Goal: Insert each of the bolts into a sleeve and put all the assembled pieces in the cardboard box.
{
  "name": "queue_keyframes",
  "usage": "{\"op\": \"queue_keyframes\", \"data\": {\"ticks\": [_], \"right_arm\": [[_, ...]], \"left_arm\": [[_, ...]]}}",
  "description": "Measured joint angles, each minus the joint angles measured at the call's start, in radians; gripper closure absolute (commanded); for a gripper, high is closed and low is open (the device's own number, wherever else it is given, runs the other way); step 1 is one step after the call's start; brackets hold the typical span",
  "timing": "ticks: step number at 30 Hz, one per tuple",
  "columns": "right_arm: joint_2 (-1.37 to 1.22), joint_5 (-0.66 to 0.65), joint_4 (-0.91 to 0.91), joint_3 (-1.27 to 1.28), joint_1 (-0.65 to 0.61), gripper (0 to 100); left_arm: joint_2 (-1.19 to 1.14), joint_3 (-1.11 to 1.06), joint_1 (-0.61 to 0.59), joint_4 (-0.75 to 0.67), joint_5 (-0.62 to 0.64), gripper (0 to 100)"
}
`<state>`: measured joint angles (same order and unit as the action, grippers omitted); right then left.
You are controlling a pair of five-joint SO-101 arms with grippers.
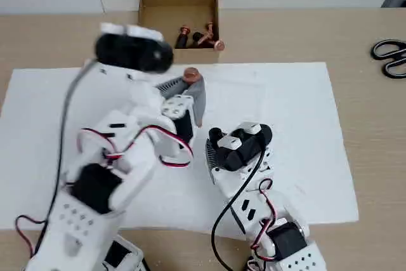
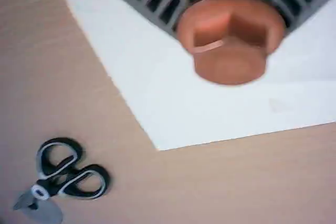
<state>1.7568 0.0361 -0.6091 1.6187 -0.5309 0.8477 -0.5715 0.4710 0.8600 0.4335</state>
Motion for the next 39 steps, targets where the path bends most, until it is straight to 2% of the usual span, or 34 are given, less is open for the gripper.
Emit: {"op": "queue_keyframes", "data": {"ticks": [4, 7, 12, 22, 30, 39], "right_arm": [[0.000, 0.002, 0.000, 0.000, 0.000, 99.5], [0.000, 0.002, 0.000, 0.000, -0.018, 99.5], [0.000, 0.006, 0.000, 0.000, -0.063, 99.5], [0.000, 0.006, 0.000, 0.000, -0.063, 99.5], [0.000, 0.006, 0.000, 0.002, -0.063, 99.5], [0.000, 0.008, 0.000, 0.002, -0.061, 99.5]], "left_arm": [[0.028, -0.219, 0.000, -0.187, -0.006, 99], [0.028, -0.287, 0.000, -0.256, -0.006, 99], [0.035, -0.296, 0.005, -0.285, -0.006, 99], [0.035, -0.342, 0.008, -0.288, -0.006, 99], [0.040, -0.408, 0.005, -0.388, -0.006, 99], [0.046, -0.420, 0.044, -0.365, -0.006, 99]]}}
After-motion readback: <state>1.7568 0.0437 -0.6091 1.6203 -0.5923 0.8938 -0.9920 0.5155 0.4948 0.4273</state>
